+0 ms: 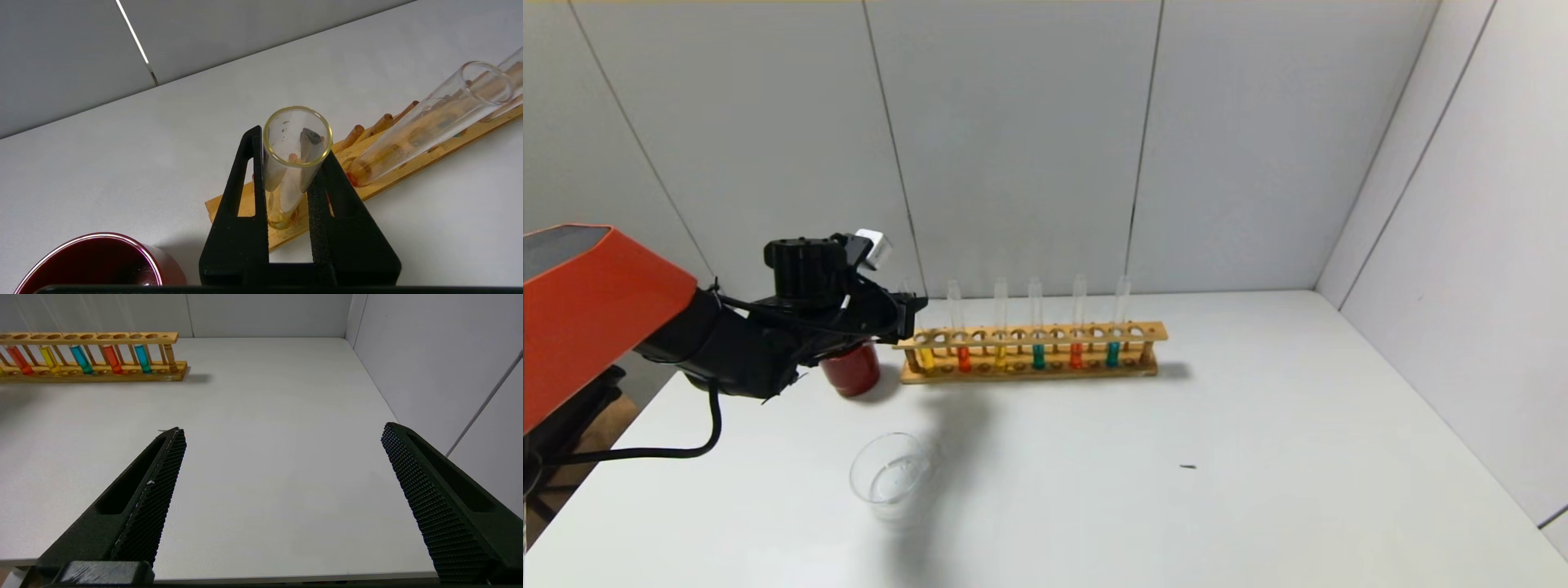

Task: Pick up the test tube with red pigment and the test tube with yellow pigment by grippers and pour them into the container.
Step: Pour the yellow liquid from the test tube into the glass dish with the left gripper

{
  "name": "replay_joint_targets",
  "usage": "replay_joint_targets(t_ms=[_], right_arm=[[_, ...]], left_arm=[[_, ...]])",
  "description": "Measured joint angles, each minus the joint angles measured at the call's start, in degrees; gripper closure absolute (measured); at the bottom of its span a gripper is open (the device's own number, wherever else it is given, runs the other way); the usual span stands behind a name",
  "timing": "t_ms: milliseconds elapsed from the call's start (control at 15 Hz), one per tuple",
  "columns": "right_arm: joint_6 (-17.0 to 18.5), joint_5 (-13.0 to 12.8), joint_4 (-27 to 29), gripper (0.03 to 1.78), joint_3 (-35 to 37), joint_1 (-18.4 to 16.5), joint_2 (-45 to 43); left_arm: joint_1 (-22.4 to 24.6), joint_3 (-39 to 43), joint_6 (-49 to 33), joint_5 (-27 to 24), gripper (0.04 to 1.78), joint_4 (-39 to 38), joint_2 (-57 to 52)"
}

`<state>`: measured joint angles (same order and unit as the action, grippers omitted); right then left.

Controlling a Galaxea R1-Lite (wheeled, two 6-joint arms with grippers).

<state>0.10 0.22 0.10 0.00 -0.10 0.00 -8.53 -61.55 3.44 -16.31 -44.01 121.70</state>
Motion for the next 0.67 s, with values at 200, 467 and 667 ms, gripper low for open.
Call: replay_joint_targets(t_ms=[200,467,667], right_arm=[[0.0,0.0,0.0,0.06,0.0,0.0,0.0],[0.0,0.0,0.0,0.06,0.0,0.0,0.0],[0.0,0.0,0.0,0.06,0.0,0.0,0.0]], left_arm=[[-0.4,-0.4,0.1,0.2,1.5,0.5,-0.8],[-0.6,-2.7,0.1,0.3,1.5,5.4,-5.2],[-0.5,-6.7,0.1,0.2,1.5,11.5,-10.4]])
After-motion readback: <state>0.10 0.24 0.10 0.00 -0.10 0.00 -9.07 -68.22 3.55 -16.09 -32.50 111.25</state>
